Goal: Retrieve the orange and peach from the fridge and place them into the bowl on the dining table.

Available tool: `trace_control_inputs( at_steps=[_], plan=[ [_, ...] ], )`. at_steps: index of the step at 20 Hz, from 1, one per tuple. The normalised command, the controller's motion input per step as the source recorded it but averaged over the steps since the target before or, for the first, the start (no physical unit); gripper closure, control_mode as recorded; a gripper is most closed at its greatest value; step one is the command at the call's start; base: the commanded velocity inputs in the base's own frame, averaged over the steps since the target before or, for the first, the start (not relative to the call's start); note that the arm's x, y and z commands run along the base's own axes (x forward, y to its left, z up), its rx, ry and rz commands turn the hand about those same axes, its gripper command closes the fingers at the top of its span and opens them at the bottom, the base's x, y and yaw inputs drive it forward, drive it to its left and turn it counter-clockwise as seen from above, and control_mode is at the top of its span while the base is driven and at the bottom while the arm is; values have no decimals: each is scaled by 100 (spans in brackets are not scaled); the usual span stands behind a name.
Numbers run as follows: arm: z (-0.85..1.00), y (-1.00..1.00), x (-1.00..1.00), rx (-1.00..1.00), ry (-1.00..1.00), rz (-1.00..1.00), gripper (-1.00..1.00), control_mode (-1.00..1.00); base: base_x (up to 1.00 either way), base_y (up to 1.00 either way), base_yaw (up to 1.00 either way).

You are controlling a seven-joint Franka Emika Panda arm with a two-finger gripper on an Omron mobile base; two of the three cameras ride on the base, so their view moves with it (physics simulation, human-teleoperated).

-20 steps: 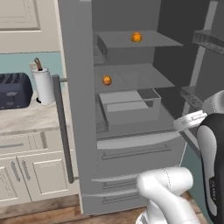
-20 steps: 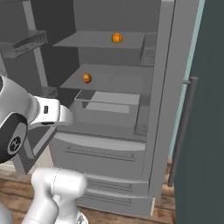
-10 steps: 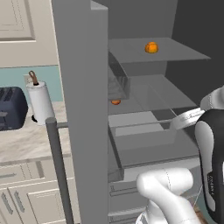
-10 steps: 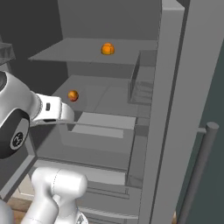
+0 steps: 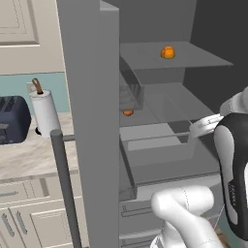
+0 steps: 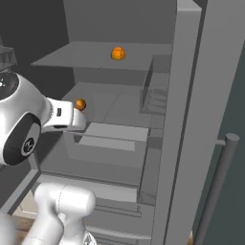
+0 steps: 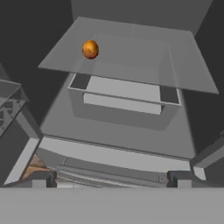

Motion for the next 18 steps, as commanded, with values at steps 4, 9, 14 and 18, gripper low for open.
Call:
trace_control_inputs(
  at_steps=[4,9,14,18],
  plan=[
    [44,-9,68,3,3,0,-100,-100,0,0,0],
    [58,0,41,0,0,0,-100,-100,0,0,0],
    [30,0,44,0,0,-2,-100,-100,0,0,0],
    [0,0,18,0,-4,-2,-100,-100,0,0,0]
  ],
)
